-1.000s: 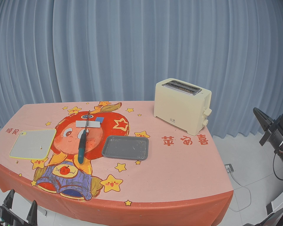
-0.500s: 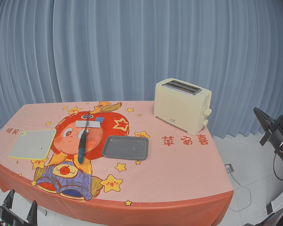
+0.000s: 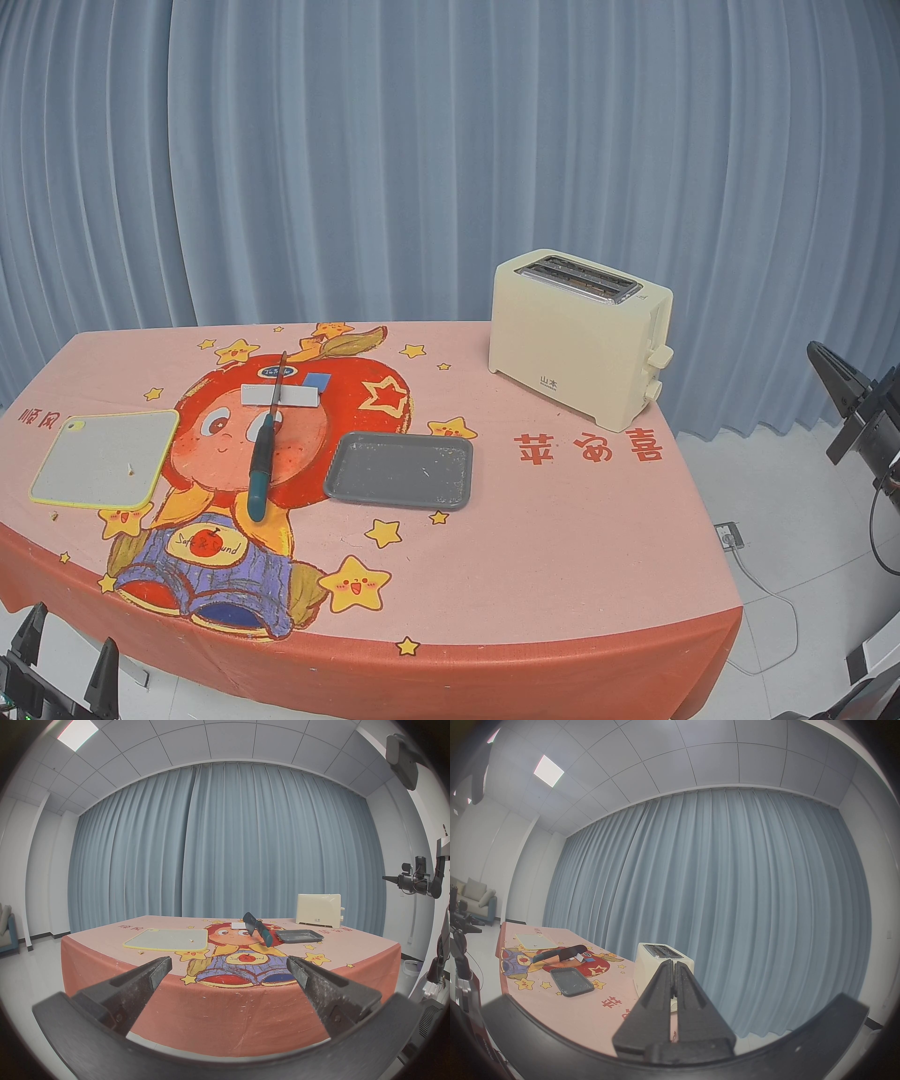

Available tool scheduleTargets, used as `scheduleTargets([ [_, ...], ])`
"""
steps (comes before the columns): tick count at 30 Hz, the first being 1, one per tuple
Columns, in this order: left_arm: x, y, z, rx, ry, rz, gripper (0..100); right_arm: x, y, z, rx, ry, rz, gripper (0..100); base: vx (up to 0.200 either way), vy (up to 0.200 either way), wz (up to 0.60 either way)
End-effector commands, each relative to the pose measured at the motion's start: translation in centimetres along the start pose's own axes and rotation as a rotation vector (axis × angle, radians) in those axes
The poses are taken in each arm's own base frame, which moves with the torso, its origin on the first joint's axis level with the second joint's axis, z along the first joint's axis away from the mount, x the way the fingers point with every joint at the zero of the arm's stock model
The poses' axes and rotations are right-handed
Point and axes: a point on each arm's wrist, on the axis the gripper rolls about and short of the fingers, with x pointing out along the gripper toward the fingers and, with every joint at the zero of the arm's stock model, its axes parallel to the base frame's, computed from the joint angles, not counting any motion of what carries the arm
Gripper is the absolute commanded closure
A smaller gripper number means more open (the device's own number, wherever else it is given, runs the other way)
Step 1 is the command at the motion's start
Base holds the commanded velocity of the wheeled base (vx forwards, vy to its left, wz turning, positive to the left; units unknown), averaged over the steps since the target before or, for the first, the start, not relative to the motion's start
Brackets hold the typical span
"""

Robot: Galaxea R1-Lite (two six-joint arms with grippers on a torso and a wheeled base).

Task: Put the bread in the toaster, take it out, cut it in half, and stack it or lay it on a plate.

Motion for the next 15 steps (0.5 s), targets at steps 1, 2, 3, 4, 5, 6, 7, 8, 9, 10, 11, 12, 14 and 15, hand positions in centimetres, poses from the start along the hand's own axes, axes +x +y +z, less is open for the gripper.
scheduleTargets([
  [1,0.13,0.0,-0.49,0.0,0.017,0.001,0,-0.01,0.04,0.0,-0.002,-0.001,0.002,100,0.0,0.0,0.0],
  [2,0.13,0.0,-0.49,0.0,0.017,0.001,0,-0.01,0.04,0.0,-0.002,-0.001,0.004,100,0.0,0.0,0.0],
  [3,0.13,0.0,-0.49,0.0,0.017,0.001,0,-0.01,0.04,0.02,-0.002,-0.002,0.004,100,0.0,0.0,0.0],
  [4,0.13,0.0,-0.49,0.0,0.017,0.001,0,-0.01,0.04,0.02,-0.002,-0.002,0.004,100,0.0,0.0,0.0],
  [5,0.13,0.0,-0.49,0.0,0.017,0.001,0,-0.02,0.01,0.02,-0.002,-0.002,0.001,100,0.0,0.0,0.0],
  [6,0.13,0.0,-0.49,0.0,0.017,0.001,0,-0.02,0.01,0.02,-0.002,-0.002,0.001,100,0.0,0.0,0.0],
  [7,0.13,0.0,-0.49,0.0,0.017,0.001,0,-0.02,0.01,0.02,-0.002,-0.002,0.001,100,0.0,0.0,0.0],
  [8,0.13,0.0,-0.49,0.0,0.017,0.001,0,-0.02,0.01,0.02,-0.002,-0.002,0.001,100,0.0,0.0,0.0],
  [9,0.13,0.0,-0.49,0.0,0.017,0.001,0,0.0,0.0,0.05,-0.003,-0.003,0.0,100,0.0,0.0,0.0],
  [10,0.13,0.0,-0.49,0.0,0.017,0.001,0,0.0,0.0,0.05,-0.003,-0.003,0.0,100,0.0,0.0,0.0],
  [11,0.13,0.0,-0.49,0.0,0.017,0.001,0,0.0,0.0,0.05,-0.003,-0.003,0.0,100,0.0,0.0,0.0],
  [12,0.13,0.0,-0.49,0.0,0.017,0.001,0,0.02,0.0,0.08,-0.003,-0.005,0.0,100,0.0,0.0,0.0],
  [14,0.13,0.0,-0.49,0.0,0.017,0.001,0,0.0,0.0,0.05,-0.003,-0.003,0.0,100,0.0,0.0,0.0],
  [15,0.13,0.0,-0.49,0.0,0.017,0.001,0,0.01,0.03,0.05,-0.003,-0.003,0.002,100,0.0,0.0,0.0],
])
